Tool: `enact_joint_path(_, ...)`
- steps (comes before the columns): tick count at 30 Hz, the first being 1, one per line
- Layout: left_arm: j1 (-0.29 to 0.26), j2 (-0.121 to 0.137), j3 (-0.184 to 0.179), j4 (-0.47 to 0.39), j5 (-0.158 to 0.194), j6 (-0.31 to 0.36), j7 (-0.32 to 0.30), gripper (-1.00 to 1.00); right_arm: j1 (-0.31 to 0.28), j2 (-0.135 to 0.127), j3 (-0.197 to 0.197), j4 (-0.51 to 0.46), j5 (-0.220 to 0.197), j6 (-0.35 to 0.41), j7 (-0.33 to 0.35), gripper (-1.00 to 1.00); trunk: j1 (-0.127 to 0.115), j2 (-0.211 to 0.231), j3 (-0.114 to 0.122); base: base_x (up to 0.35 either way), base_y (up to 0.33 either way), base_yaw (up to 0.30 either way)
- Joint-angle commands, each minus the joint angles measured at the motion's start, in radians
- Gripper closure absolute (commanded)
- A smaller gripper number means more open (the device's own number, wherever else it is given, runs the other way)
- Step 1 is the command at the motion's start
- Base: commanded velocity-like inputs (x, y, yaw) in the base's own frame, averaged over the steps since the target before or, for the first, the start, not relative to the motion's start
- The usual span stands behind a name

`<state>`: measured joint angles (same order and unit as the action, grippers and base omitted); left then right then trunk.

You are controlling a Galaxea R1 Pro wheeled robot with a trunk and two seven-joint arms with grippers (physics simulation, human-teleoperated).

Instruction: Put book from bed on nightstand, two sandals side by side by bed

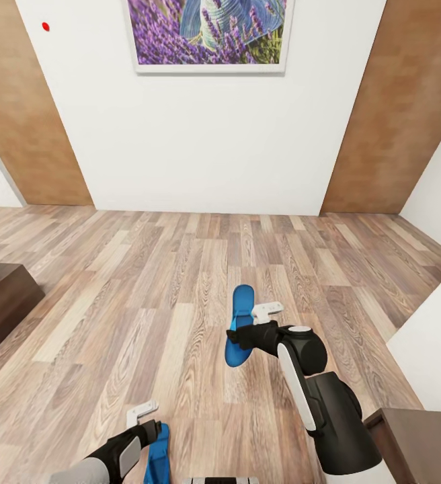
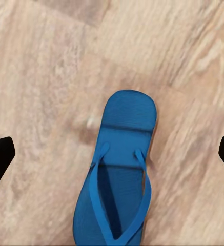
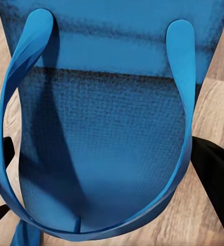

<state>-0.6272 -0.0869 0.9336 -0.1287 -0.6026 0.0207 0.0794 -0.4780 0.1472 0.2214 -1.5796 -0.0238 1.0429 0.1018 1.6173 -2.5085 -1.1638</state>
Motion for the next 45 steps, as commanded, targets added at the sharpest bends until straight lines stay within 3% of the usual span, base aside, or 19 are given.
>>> enact_joint_path(1,-0.001,-0.001,0.005,-0.002,-0.008,0.002,0.002,-1.0,-0.001,0.0,0.0,-0.001,-0.002,0.004,0.001,1.0,0.0,0.0,-0.001,0.0,0.0,0.0)
enact_joint_path(19,-0.01,-0.001,0.005,-0.003,-0.008,-0.002,0.002,-1.0,-0.001,0.0,0.001,-0.001,-0.001,0.004,0.001,1.0,0.007,-0.004,-0.063,0.0,0.0,0.0)
enact_joint_path(42,-0.011,-0.001,0.005,-0.003,-0.008,-0.006,0.002,-1.0,-0.001,0.001,0.001,-0.005,-0.005,0.004,0.014,1.0,0.007,-0.004,-0.063,0.0,0.0,0.0)
enact_joint_path(45,-0.011,-0.001,0.005,-0.003,-0.008,-0.006,0.002,-1.0,-0.001,0.001,0.001,-0.005,-0.005,0.004,0.024,1.0,0.008,-0.005,-0.074,0.0,0.0,0.0)
